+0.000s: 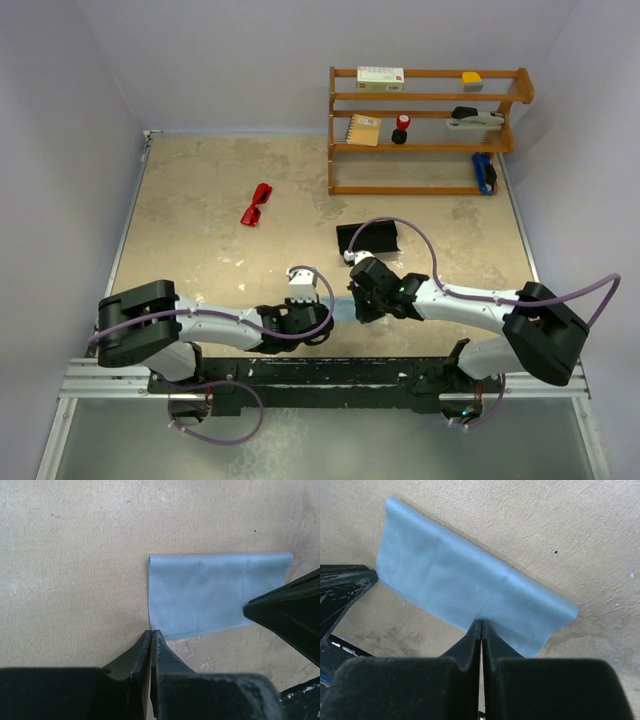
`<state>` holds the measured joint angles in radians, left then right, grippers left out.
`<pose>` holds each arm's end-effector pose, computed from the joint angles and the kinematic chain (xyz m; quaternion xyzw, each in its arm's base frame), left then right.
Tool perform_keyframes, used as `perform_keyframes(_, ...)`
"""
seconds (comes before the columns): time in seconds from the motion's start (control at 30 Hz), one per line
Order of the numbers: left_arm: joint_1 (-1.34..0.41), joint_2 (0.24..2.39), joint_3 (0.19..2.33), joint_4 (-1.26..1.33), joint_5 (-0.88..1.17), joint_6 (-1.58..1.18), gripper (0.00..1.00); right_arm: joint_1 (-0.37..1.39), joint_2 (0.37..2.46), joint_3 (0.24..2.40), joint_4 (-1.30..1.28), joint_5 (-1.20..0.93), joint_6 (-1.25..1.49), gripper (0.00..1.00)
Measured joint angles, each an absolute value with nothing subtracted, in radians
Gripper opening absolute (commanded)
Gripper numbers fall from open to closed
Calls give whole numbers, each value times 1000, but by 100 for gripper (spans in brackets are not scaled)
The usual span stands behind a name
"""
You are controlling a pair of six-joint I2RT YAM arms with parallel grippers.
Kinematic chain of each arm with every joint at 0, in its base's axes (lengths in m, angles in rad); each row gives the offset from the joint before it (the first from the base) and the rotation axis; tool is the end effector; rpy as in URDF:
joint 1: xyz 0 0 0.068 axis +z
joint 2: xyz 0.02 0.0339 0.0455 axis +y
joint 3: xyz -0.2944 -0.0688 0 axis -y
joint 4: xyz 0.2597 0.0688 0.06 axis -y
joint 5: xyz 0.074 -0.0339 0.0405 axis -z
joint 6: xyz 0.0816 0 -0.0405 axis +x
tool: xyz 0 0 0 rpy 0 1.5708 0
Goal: Organize the sunglasses
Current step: Fold the glasses cleaning cloth at the center of the board.
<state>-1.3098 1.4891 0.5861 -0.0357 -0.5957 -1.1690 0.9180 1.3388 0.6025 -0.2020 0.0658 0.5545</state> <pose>0.1184 -0.2660 0.1260 -0.0271 0.9128 -0.1902 0.3604 0.1725 0.2167 0.1447 -0.1616 0.9361 0.1856 0.2513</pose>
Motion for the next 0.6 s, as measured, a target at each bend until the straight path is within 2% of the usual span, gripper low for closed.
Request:
perform_keyframes(0.3,-1311,1454,626,-202,-628,-1156,0,918,1341,603,-199,66,558,0)
perform_keyframes(0.6,-1296,1523,717,-168,-635,-1093,1,918,1341,603,-198,65,558,0)
